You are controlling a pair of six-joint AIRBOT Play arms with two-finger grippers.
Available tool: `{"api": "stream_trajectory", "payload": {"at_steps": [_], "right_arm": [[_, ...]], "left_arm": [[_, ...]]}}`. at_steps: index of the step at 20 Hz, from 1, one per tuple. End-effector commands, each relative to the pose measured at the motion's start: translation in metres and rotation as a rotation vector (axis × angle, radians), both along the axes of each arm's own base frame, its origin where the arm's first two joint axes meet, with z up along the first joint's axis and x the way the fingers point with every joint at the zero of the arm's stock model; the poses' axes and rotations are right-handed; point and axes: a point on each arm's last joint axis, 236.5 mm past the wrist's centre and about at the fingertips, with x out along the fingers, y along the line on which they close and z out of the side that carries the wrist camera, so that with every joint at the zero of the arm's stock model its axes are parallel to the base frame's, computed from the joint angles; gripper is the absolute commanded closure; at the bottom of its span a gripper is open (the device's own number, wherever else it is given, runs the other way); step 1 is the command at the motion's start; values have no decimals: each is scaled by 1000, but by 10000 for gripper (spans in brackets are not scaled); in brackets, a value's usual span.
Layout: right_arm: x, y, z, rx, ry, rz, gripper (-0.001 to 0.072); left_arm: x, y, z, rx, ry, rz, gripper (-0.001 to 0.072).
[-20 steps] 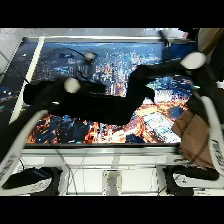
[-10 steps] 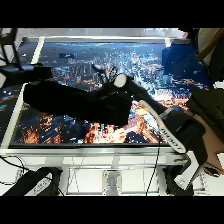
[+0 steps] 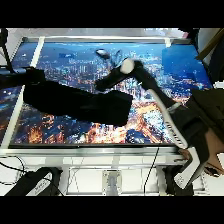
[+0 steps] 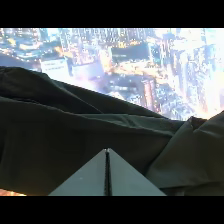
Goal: Fold the clothes and pants, and hang the long-sleeved shirts on hangers.
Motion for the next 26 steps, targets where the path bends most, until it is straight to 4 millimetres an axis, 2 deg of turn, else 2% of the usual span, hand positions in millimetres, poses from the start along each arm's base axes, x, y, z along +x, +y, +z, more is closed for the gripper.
{"api": "stream_trajectory", "payload": {"at_steps": [1,3,4,5,7,8,9,11,17,21,24,25,26], "right_arm": [[-24,-139,-4,-255,189,-90,404],[-46,-178,-25,-244,248,-190,403],[-57,-183,-44,-184,253,-261,399],[-65,-178,-63,-89,246,-346,357],[-74,-172,-102,128,253,-605,116],[-81,-174,-120,230,327,-746,2],[-90,-173,-134,300,412,-827,-3],[-97,-165,-146,365,471,-821,-2],[-63,-145,-150,404,465,-788,17],[-47,-117,-159,393,486,-738,20],[-51,-100,-168,382,527,-714,164],[-53,-98,-167,383,532,-706,191],[-56,-94,-163,389,546,-685,330]], "left_arm": [[-1,1,0,1,2,3,695],[-1,1,0,1,2,3,695],[-1,1,0,1,2,3,695],[-1,1,0,0,3,3,694],[-1,1,0,0,2,3,695],[-1,1,0,0,2,3,695],[-1,1,0,0,2,3,695],[-1,1,0,0,2,3,695],[-1,1,0,-1,2,2,695],[-1,1,0,0,3,3,694],[-1,1,-1,0,4,2,695],[-2,1,-2,1,12,2,695],[-4,1,-4,1,22,1,695]]}}
